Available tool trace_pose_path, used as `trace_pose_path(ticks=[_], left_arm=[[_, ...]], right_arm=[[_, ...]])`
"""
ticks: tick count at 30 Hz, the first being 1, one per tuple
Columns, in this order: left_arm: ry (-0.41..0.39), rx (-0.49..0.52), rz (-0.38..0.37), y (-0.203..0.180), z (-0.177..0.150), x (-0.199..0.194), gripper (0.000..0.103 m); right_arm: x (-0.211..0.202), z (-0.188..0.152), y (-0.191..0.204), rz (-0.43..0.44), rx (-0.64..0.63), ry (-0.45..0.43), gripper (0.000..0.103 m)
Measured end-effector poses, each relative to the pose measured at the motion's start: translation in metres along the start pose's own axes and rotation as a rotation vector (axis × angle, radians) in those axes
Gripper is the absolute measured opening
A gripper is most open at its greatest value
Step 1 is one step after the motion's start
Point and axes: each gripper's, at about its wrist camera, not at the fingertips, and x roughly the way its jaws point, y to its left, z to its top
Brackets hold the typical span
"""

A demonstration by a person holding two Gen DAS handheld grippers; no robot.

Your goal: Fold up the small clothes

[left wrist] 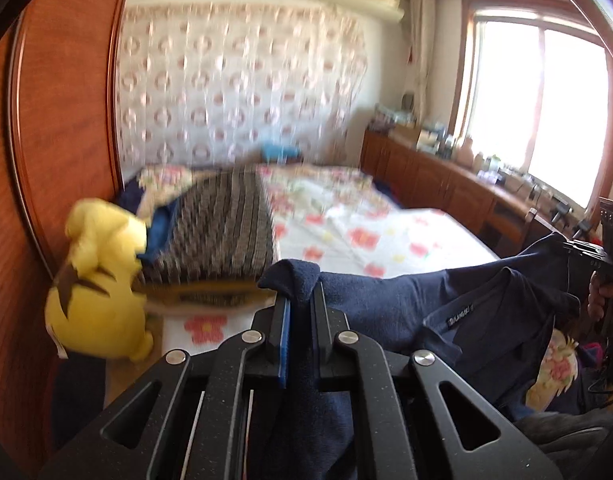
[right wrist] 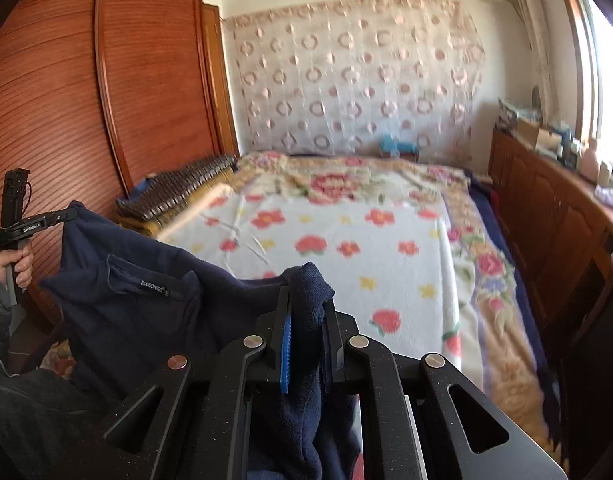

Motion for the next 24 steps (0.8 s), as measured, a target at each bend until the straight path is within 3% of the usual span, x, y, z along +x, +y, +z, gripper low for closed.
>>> trace_pose_path(ticks=[11, 18, 24], left_arm=[[-0.28, 0.054, 0.005, -0.007, 0.059, -0.086, 0.009], [-0.395, 0.107, 0.073, -0.006, 0.091, -0.121, 0.009], [-0.466, 0.135, 0.083, -0.01, 0.11, -0.138, 0.009]], right_arm=[[-0.114, 0.047, 0.026, 0.023, -0.056, -0.228, 0.011], [-0.182, 0.07, 0.034, 0.003, -0.108, -0.361, 0.011], [-0.22, 0.081, 0.047, -0.047, -0.163, -0.439, 0.011]])
